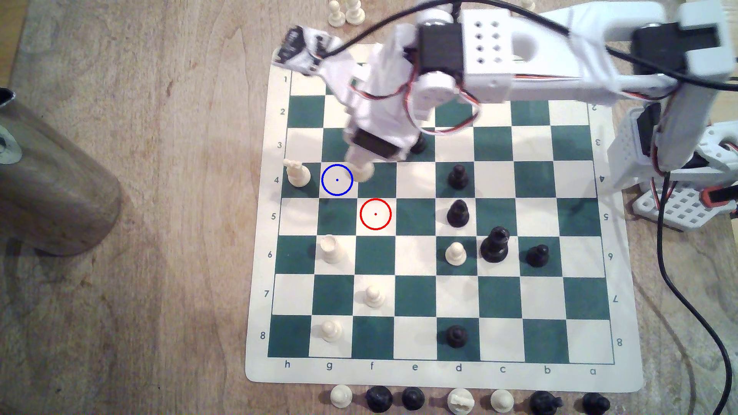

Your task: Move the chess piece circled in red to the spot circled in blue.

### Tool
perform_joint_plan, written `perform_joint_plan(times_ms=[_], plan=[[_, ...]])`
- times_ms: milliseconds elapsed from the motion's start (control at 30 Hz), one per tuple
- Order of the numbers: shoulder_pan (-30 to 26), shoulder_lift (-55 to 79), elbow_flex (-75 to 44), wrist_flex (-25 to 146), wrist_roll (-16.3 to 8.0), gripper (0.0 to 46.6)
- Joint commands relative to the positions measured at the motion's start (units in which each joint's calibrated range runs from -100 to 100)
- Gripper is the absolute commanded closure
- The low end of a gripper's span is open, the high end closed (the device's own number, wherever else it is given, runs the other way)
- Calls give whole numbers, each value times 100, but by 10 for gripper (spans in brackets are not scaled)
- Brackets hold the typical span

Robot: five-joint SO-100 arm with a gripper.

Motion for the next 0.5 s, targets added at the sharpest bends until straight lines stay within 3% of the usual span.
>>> perform_joint_plan(times_ms=[0, 467], plan=[[11, 327, -1141, 5, 29, 428], [50, 1150, -1558, -208, 34, 429]])
